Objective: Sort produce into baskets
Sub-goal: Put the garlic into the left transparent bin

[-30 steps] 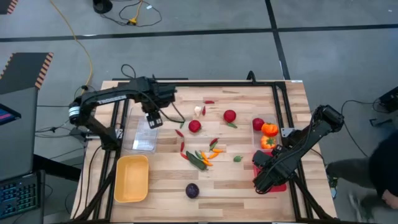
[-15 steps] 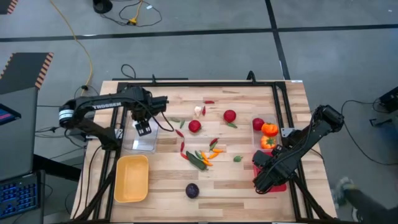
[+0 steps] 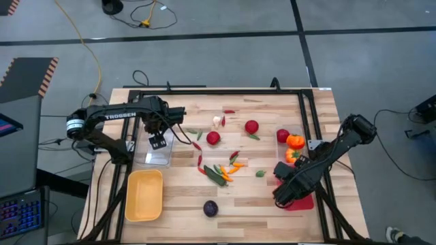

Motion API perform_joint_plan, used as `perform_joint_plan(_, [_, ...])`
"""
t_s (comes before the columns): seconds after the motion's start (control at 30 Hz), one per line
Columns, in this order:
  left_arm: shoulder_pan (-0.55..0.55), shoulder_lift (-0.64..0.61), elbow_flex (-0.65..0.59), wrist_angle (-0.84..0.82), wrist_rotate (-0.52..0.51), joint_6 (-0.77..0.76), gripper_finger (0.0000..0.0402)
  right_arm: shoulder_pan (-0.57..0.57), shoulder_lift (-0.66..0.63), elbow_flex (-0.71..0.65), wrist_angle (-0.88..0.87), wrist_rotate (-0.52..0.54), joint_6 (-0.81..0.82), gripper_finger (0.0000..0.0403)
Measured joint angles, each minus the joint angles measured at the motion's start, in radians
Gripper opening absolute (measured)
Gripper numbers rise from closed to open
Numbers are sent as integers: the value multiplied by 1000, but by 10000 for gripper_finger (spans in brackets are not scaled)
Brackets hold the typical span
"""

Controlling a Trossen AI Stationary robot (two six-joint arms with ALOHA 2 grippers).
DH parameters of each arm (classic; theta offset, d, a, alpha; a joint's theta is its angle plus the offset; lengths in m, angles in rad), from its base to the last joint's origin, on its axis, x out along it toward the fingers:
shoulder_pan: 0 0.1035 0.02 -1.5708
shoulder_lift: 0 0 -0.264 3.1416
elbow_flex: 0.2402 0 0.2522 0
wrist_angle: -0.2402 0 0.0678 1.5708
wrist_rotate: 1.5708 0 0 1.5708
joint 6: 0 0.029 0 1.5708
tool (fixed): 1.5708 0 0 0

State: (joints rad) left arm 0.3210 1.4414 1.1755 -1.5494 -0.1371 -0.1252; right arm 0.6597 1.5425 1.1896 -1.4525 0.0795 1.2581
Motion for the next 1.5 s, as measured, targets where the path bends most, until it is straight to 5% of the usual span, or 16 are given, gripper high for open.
perform_joint_plan(0.53, [0, 0, 96, 45, 55, 53, 265, -41, 0, 0, 18, 80, -14, 395])
perform_joint_plan(1.5, [-1, 0, 145, 901, 88, 167, 265, -72, 0, 0, 52, 245, -11, 395])
